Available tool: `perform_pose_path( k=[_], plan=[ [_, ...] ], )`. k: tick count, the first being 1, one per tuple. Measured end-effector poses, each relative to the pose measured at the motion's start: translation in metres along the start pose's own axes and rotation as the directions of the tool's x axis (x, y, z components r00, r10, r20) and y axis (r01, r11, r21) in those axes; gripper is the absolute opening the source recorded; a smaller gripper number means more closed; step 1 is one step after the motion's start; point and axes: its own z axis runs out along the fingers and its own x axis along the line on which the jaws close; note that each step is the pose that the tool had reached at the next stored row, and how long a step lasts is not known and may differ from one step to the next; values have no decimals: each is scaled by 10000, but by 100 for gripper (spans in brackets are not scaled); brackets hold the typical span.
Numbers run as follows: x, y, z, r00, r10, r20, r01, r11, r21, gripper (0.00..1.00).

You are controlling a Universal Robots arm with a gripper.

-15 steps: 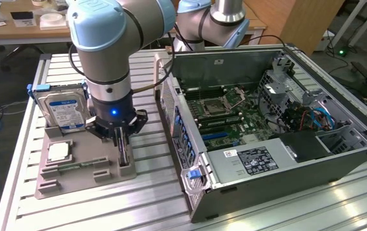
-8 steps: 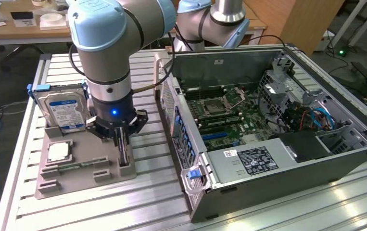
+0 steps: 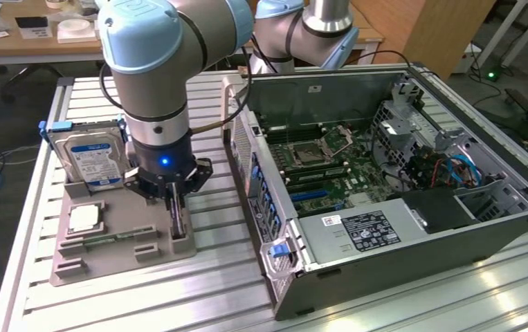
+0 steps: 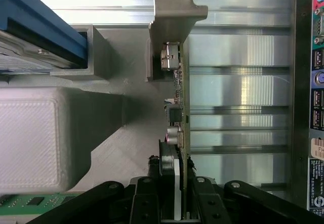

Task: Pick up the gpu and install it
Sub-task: 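Pick up the gpu and move the gpu toward the slot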

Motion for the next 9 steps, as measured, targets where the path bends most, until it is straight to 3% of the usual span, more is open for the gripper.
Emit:
perform_pose_path(
  k=[9],
  plan=[
    [0,0,0,10000,0,0,0,10000,1,28]
  ],
)
